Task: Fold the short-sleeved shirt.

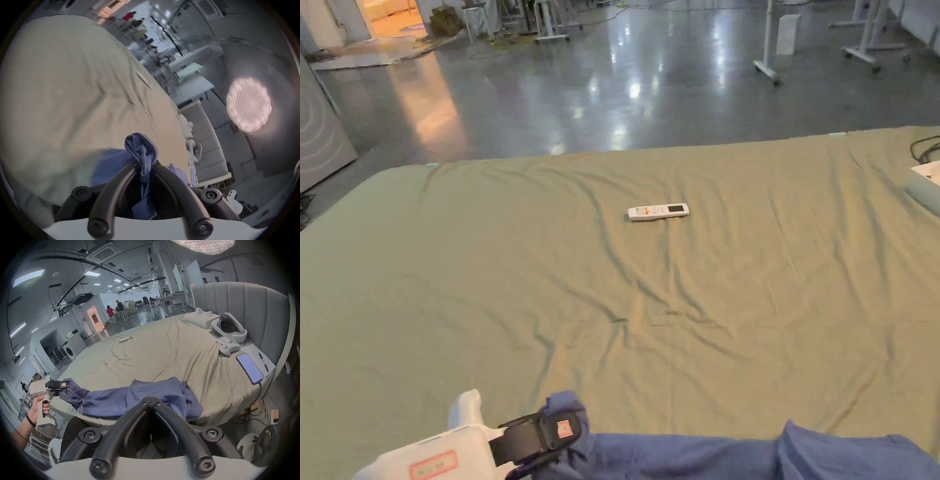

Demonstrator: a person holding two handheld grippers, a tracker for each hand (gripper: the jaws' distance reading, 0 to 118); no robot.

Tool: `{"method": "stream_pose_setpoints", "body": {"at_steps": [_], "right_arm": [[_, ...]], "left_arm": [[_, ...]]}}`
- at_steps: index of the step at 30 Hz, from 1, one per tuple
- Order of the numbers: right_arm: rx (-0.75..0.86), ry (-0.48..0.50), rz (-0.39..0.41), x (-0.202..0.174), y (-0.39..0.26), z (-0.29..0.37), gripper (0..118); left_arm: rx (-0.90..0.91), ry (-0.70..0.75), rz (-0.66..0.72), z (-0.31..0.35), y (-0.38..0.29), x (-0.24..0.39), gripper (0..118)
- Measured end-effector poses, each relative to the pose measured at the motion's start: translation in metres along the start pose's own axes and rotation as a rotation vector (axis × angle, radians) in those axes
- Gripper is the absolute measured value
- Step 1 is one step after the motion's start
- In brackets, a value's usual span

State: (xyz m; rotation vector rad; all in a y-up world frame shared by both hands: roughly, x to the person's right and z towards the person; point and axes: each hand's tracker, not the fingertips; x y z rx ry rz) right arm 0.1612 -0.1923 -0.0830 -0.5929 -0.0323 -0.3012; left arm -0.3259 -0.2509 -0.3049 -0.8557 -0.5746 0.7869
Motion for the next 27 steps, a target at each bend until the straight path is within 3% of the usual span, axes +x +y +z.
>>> {"method": "stream_pose_setpoints", "body": {"at_steps": [4, 7, 9, 10, 13, 15, 17, 20, 22, 24, 25, 27], "right_arm": [[0.020, -0.031, 0.015, 0.008, -0.004, 0.017, 0], [0.029, -0.045, -0.031, 0.024, -0.009, 0.028, 0], [0.025, -0.078, -0.045, 0.033, -0.014, 0.033, 0], [0.020, -0.096, -0.048, 0.037, -0.017, 0.036, 0], [0.012, -0.116, -0.072, 0.050, -0.027, 0.039, 0], [0.006, -0.124, -0.085, 0.055, -0.032, 0.039, 0], [-0.006, -0.118, -0.095, 0.059, -0.035, 0.037, 0], [-0.017, -0.109, -0.094, 0.058, -0.036, 0.035, 0], [-0.014, -0.091, -0.098, 0.057, -0.036, 0.035, 0], [-0.006, -0.084, -0.102, 0.054, -0.035, 0.038, 0], [-0.004, -0.081, -0.101, 0.053, -0.034, 0.038, 0], [-0.004, -0.088, -0.100, 0.053, -0.034, 0.040, 0]], "left_arm": [[-0.088, -0.012, -0.037, -0.088, -0.036, 0.032, 8], [-0.132, 0.052, -0.159, -0.134, -0.062, 0.053, 11], [-0.184, 0.130, -0.199, -0.153, -0.070, 0.061, 54], [-0.205, 0.150, -0.221, -0.158, -0.073, 0.062, 69], [-0.180, 0.081, -0.193, -0.141, -0.065, 0.070, 71], [-0.064, -0.052, -0.156, -0.109, -0.056, 0.078, 78], [0.028, -0.096, -0.118, -0.082, -0.045, 0.080, 80], [0.119, -0.021, -0.097, -0.066, -0.045, 0.074, 80], [0.039, 0.056, -0.104, -0.077, -0.045, 0.062, 81], [-0.030, 0.120, -0.094, -0.095, -0.055, 0.052, 75], [-0.049, 0.081, -0.095, -0.106, -0.062, 0.045, 65], [-0.090, 0.086, -0.091, -0.125, -0.073, 0.042, 1]]}}
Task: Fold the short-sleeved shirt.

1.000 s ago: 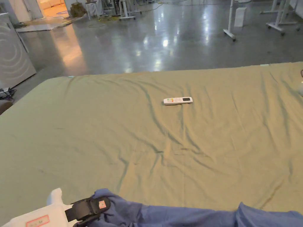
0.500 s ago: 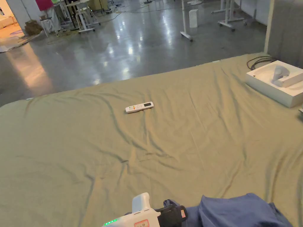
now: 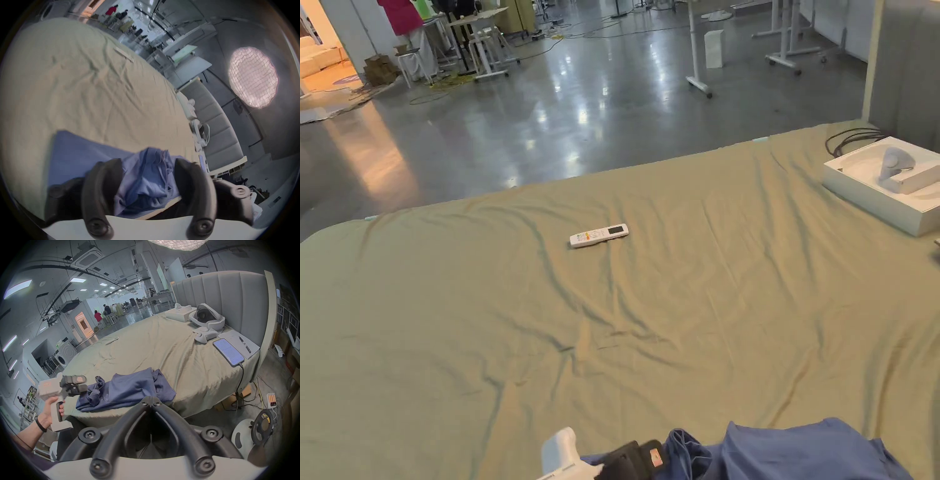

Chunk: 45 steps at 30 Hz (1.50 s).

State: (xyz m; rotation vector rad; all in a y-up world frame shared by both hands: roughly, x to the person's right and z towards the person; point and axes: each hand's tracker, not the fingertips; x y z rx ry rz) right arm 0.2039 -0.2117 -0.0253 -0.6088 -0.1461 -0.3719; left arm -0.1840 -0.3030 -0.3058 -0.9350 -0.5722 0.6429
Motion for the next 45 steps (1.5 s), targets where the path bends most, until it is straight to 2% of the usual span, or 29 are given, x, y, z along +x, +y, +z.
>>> {"method": "stream_pose_setpoints", "body": {"at_steps": [3, 5, 7, 9, 12, 15, 16, 17, 18, 19, 20, 22, 23, 28, 30, 34, 35, 37, 38, 40, 41, 42, 43, 45], "right_arm": [[-0.005, -0.012, -0.001, 0.001, 0.001, 0.004, 0], [-0.008, -0.021, -0.001, 0.004, -0.001, 0.006, 0], [-0.015, -0.034, -0.001, 0.006, -0.002, 0.006, 0], [-0.019, -0.041, -0.001, 0.006, -0.002, 0.005, 0], [-0.021, -0.032, -0.011, 0.004, -0.002, 0.003, 0], [-0.024, -0.006, -0.006, -0.004, -0.001, 0.001, 0], [-0.023, 0.001, 0.006, -0.008, -0.001, 0.001, 0], [-0.021, 0.005, 0.016, -0.011, 0.000, 0.002, 0], [-0.024, 0.011, 0.026, -0.014, 0.000, 0.001, 0], [-0.028, 0.018, 0.036, -0.017, 0.000, 0.001, 0], [-0.029, 0.023, 0.044, -0.018, 0.000, 0.001, 0], [-0.039, 0.038, 0.059, -0.023, -0.001, 0.000, 0], [-0.044, 0.045, 0.063, -0.024, -0.001, -0.002, 0], [-0.068, 0.068, 0.070, -0.029, -0.002, -0.011, 0], [-0.062, 0.072, 0.075, -0.033, -0.001, -0.010, 0], [-0.059, 0.076, 0.070, -0.034, 0.000, -0.008, 0], [-0.063, 0.072, 0.074, -0.034, 0.000, -0.007, 0], [-0.070, 0.057, 0.081, -0.033, 0.000, -0.006, 0], [-0.073, 0.052, 0.082, -0.032, 0.000, -0.005, 0], [-0.084, 0.042, 0.077, -0.029, -0.002, -0.006, 0], [-0.088, 0.036, 0.074, -0.028, -0.002, -0.007, 0], [-0.094, 0.029, 0.070, -0.028, -0.002, -0.007, 0], [-0.097, 0.025, 0.068, -0.028, -0.003, -0.007, 0], [-0.094, 0.022, 0.062, -0.027, -0.003, -0.006, 0]], "left_arm": [[-0.053, 0.073, -0.029, -0.030, -0.011, 0.000, 1], [-0.166, -0.031, -0.027, -0.048, -0.016, -0.002, 1], [-0.207, 0.093, -0.158, -0.063, -0.033, 0.010, 1], [-0.148, 0.098, -0.214, -0.067, -0.033, 0.012, 1], [-0.183, 0.114, -0.149, -0.064, -0.033, 0.018, 1], [-0.192, 0.118, -0.273, -0.060, -0.033, 0.028, 2], [-0.157, 0.058, -0.253, -0.053, -0.031, 0.025, 6], [-0.125, -0.020, -0.215, -0.044, -0.028, 0.020, 24], [-0.090, -0.111, -0.118, -0.029, -0.024, 0.010, 47], [-0.038, -0.135, -0.027, -0.015, -0.019, 0.002, 47], [0.000, -0.132, 0.020, -0.002, -0.015, -0.005, 55], [0.071, -0.079, 0.064, 0.032, 0.000, -0.023, 77], [0.106, -0.070, 0.076, 0.050, 0.006, -0.036, 79], [0.139, -0.057, 0.213, 0.104, 0.025, -0.101, 79], [0.144, -0.064, 0.303, 0.101, 0.023, -0.126, 79], [0.090, -0.183, 0.433, 0.070, 0.008, -0.148, 79], [0.061, -0.190, 0.432, 0.061, 0.005, -0.148, 79], [0.116, -0.261, 0.388, 0.052, -0.001, -0.139, 79], [0.104, -0.247, 0.385, 0.045, 0.000, -0.142, 79], [-0.010, -0.284, 0.364, 0.031, 0.004, -0.138, 76], [0.006, -0.276, 0.374, 0.028, 0.004, -0.136, 70], [0.009, -0.271, 0.390, 0.026, 0.005, -0.130, 44], [0.009, -0.278, 0.403, 0.026, 0.005, -0.129, 13], [-0.025, -0.273, 0.410, 0.023, 0.005, -0.128, 11]]}}
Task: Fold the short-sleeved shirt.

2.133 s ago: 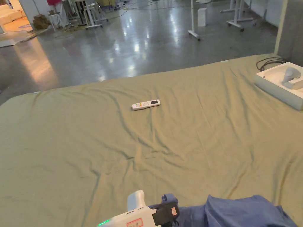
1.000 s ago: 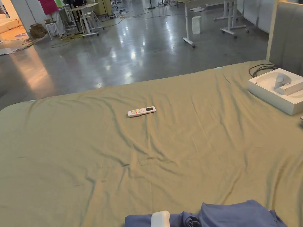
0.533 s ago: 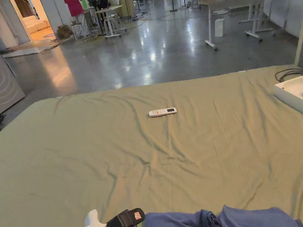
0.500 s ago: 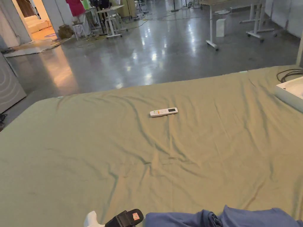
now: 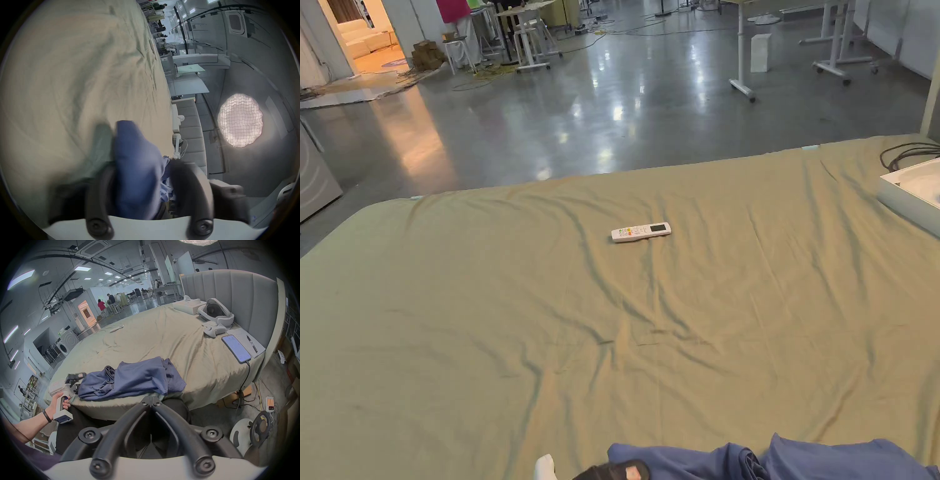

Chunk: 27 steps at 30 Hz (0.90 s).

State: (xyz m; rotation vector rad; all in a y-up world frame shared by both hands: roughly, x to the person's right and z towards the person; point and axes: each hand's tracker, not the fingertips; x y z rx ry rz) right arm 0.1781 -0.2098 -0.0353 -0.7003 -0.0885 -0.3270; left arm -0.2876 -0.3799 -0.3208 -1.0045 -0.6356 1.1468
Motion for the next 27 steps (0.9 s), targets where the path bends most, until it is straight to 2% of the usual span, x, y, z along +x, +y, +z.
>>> {"method": "stream_pose_setpoints", "body": {"at_steps": [1, 2, 3, 8, 10, 13, 16, 20, 23, 27], "right_arm": [[-0.002, 0.001, -0.007, 0.001, 0.000, 0.000, 0], [-0.002, 0.001, -0.008, 0.001, 0.000, 0.000, 0], [-0.002, 0.000, -0.008, 0.001, 0.000, 0.000, 0], [-0.002, 0.001, 0.000, 0.002, 0.002, 0.000, 0], [0.007, 0.016, 0.002, 0.003, 0.003, -0.001, 0], [0.008, 0.044, 0.003, 0.005, 0.006, -0.009, 0], [0.014, 0.055, 0.009, 0.004, 0.007, -0.015, 0], [0.021, 0.074, -0.007, 0.002, 0.006, -0.017, 0], [0.031, 0.067, 0.002, -0.001, 0.002, -0.008, 0], [0.036, 0.024, 0.012, 0.007, -0.006, 0.006, 0]], "left_arm": [[0.009, 0.101, 0.000, 0.001, -0.011, 0.017, 11], [0.012, 0.098, 0.000, 0.002, -0.014, 0.018, 11], [0.024, 0.037, -0.005, 0.006, -0.018, 0.018, 11], [0.081, 0.010, 0.009, 0.036, -0.014, 0.030, 11], [0.132, 0.060, -0.090, 0.068, -0.011, 0.057, 11], [0.174, 0.149, -0.137, 0.119, 0.013, 0.073, 11], [0.200, 0.236, -0.236, 0.134, 0.012, 0.118, 11], [0.141, 0.259, -0.339, 0.081, -0.004, 0.162, 11], [0.072, 0.234, -0.379, 0.009, -0.025, 0.172, 11], [-0.060, 0.347, -0.454, -0.090, -0.061, 0.167, 12]]}}
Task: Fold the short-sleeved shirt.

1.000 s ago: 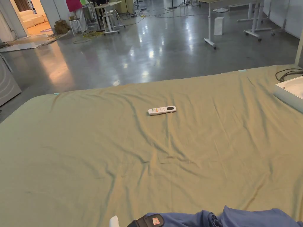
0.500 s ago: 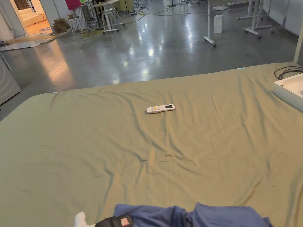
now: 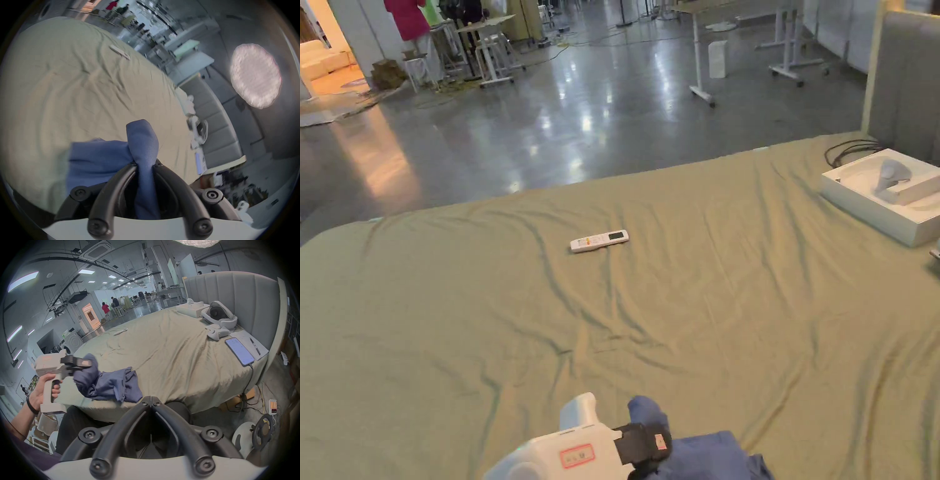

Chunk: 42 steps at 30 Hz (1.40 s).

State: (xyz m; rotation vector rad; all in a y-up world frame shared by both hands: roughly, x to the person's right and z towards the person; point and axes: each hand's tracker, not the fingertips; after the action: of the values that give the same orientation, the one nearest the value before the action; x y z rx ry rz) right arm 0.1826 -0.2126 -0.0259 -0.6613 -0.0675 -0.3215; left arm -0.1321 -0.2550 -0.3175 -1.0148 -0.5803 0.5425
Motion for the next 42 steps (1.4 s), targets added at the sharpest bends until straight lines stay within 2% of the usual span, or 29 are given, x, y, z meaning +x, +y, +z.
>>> {"method": "stream_pose_setpoints", "body": {"at_steps": [1, 2, 4, 5, 8, 10, 14, 16, 18, 19, 21, 25, 27, 28, 29, 31, 35, 37, 39, 41, 42], "right_arm": [[-0.002, -0.005, 0.000, 0.004, -0.002, 0.003, 0], [-0.003, -0.016, -0.005, 0.007, -0.003, 0.005, 0], [0.000, -0.038, -0.027, 0.015, -0.007, 0.010, 0], [-0.001, -0.044, -0.042, 0.020, -0.009, 0.010, 0], [-0.007, -0.051, -0.086, 0.033, -0.012, 0.011, 0], [-0.007, -0.053, -0.102, 0.040, -0.013, 0.011, 0], [-0.009, -0.060, -0.114, 0.046, -0.013, 0.008, 0], [-0.011, -0.062, -0.120, 0.047, -0.013, 0.006, 0], [-0.012, -0.062, -0.124, 0.046, -0.013, 0.007, 0], [-0.009, -0.061, -0.123, 0.044, -0.013, 0.008, 0], [-0.009, -0.054, -0.117, 0.042, -0.012, 0.011, 0], [-0.020, -0.078, -0.091, 0.039, -0.015, 0.014, 0], [-0.030, -0.088, -0.089, 0.040, -0.016, 0.015, 0], [-0.037, -0.085, -0.091, 0.040, -0.017, 0.015, 0], [-0.044, -0.080, -0.092, 0.040, -0.017, 0.013, 0], [-0.058, -0.084, -0.076, 0.037, -0.018, 0.009, 0], [-0.063, -0.043, -0.064, 0.027, -0.014, 0.001, 0], [-0.060, -0.025, -0.034, 0.018, -0.010, -0.003, 0], [-0.060, 0.008, 0.001, 0.008, -0.003, -0.009, 0], [-0.055, 0.048, 0.030, -0.003, 0.004, -0.016, 0], [-0.060, 0.101, 0.037, -0.009, 0.010, -0.023, 0]], "left_arm": [[-0.013, -0.009, -0.034, -0.016, -0.006, 0.003, 18], [-0.019, -0.052, -0.056, -0.027, -0.013, 0.006, 28], [-0.054, -0.189, -0.014, -0.048, -0.020, 0.003, 56], [-0.077, -0.187, -0.007, -0.052, -0.020, 0.004, 61], [-0.047, -0.158, -0.071, -0.030, -0.016, 0.019, 61], [0.049, -0.243, -0.113, 0.004, -0.008, 0.027, 61], [0.161, -0.260, -0.060, 0.044, 0.000, 0.021, 66], [0.138, -0.227, -0.056, 0.040, -0.002, 0.016, 66], [0.047, -0.199, -0.050, 0.015, -0.008, 0.014, 64], [0.024, -0.192, -0.052, 0.002, -0.015, 0.013, 57], [-0.075, -0.249, -0.039, -0.030, -0.029, 0.011, 1], [-0.165, -0.092, -0.100, -0.084, -0.050, 0.010, 1], [-0.268, 0.042, -0.222, -0.106, -0.058, 0.014, 1], [-0.280, 0.063, -0.284, -0.114, -0.064, 0.012, 1], [-0.225, 0.020, -0.289, -0.114, -0.066, 0.009, 1], [-0.242, 0.033, -0.175, -0.110, -0.059, 0.011, 1], [-0.237, 0.037, -0.226, -0.109, -0.060, 0.014, 1], [-0.239, 0.027, -0.221, -0.107, -0.057, 0.013, 1], [-0.209, -0.047, -0.191, -0.089, -0.052, 0.019, 1], [-0.107, -0.230, -0.197, -0.055, -0.052, 0.018, 1], [-0.054, -0.315, -0.199, -0.031, -0.049, 0.019, 1]]}}
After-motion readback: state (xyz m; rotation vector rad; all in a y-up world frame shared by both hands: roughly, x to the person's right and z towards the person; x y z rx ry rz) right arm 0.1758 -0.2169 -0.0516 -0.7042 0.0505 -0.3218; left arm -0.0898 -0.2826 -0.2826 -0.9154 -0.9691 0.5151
